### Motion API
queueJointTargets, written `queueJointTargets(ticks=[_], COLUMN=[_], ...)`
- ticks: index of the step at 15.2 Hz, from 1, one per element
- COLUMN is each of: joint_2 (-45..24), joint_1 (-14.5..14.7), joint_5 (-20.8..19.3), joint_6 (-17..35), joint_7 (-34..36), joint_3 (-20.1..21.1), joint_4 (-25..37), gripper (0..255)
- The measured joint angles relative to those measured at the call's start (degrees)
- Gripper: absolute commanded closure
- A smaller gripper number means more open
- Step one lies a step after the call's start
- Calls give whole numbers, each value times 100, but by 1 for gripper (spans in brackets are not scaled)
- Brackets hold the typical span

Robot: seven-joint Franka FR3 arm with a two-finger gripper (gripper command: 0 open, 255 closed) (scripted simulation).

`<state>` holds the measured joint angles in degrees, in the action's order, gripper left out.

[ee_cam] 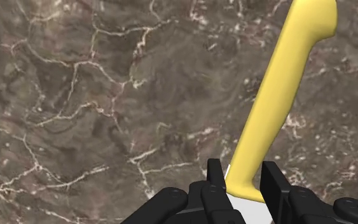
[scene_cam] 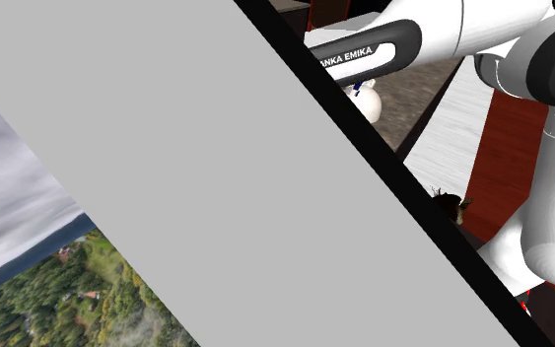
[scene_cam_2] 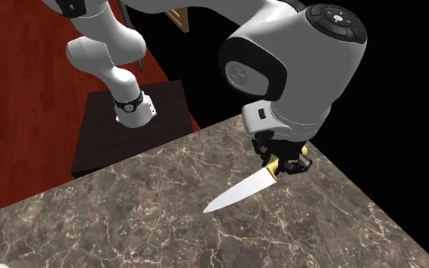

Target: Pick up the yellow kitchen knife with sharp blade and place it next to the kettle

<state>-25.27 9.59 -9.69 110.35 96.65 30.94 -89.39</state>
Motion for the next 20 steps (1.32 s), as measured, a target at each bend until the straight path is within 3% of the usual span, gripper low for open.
queueJointTargets(ticks=[20], joint_2=[130], joint_1=[113], joint_5=[96], joint_6=[-1483], joint_7=[-50], joint_3=[75], joint_4=[1387], gripper=[255])
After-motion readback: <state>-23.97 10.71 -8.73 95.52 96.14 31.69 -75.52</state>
